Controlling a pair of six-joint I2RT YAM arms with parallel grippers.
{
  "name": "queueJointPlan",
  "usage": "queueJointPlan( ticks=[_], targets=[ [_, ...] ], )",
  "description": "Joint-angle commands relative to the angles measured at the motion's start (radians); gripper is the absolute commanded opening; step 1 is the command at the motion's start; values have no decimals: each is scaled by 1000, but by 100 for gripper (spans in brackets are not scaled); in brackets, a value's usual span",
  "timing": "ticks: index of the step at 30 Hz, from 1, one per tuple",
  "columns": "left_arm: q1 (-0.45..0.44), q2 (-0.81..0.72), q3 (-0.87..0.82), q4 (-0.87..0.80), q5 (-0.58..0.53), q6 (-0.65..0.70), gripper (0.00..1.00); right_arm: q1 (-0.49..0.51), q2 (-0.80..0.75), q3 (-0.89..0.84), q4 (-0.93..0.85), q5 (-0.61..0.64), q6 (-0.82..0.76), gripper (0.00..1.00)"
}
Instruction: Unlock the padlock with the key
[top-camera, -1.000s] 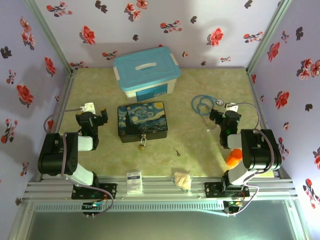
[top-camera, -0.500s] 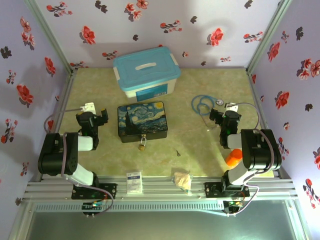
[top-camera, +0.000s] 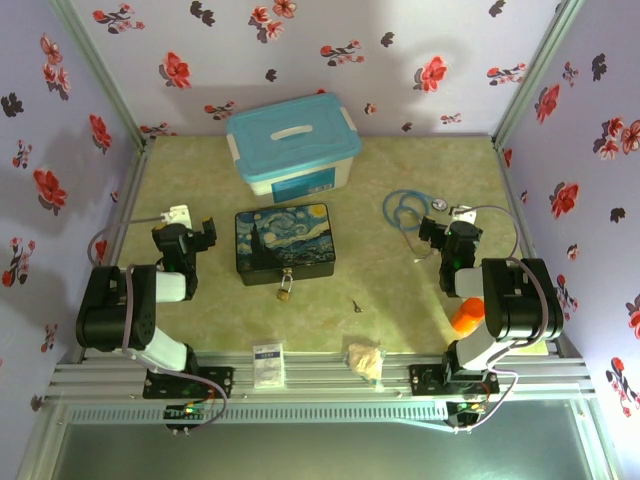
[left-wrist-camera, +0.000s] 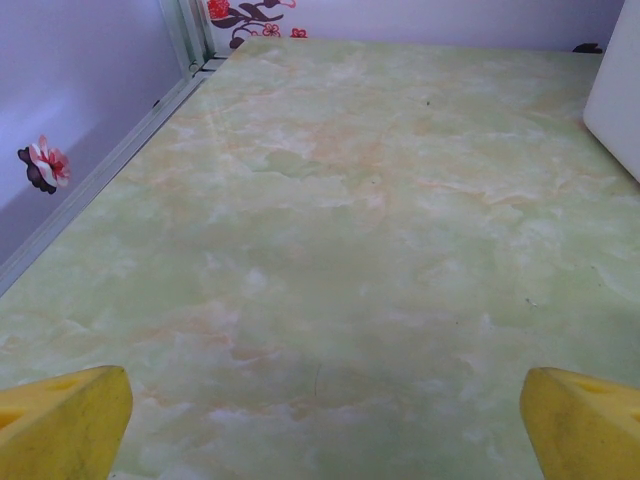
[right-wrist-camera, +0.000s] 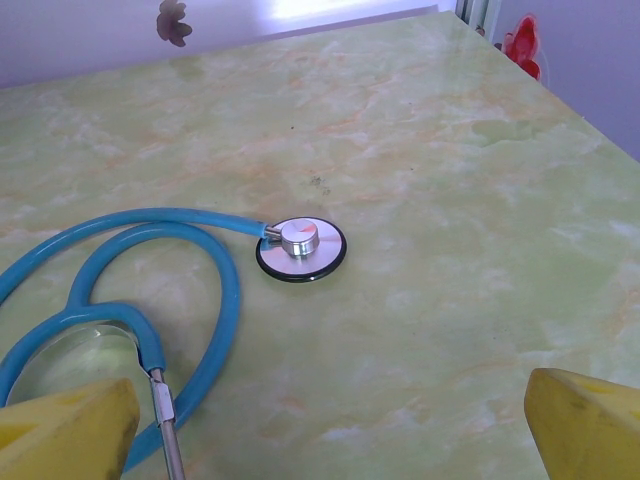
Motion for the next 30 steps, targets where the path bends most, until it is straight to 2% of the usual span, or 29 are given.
queueJointPlan(
  ticks=[1,8,15,18,20,22,25,27,30],
  targets=[
    [-5,8,8,26,5,29,100,-6,-5,7,25,-4,-16,99],
    [-6,-33,-28,63,0,24,100,-6,-32,0,22,-18,-19,99],
    [-5,-278,-17,-147,-35,7,100,1,-203,31,-176,-12,-28,99],
    [-6,-378,9,-241,-36,-67,100,6,-298,66,-320,-20,16,99],
    [0,-444,40,-357,-29,-214,100,6,-359,80,-391,-34,104,99],
    [7,-501,64,-451,66,-332,100,6,-419,92,-448,-64,205,99],
    [15,-546,30,-425,249,-429,100,4,-479,102,-515,-112,299,99],
    [20,-572,10,-430,340,-489,100,1,-488,102,-512,-204,328,99],
    [13,-614,8,-532,419,-576,100,17,-467,139,-559,-353,354,99]
  ],
)
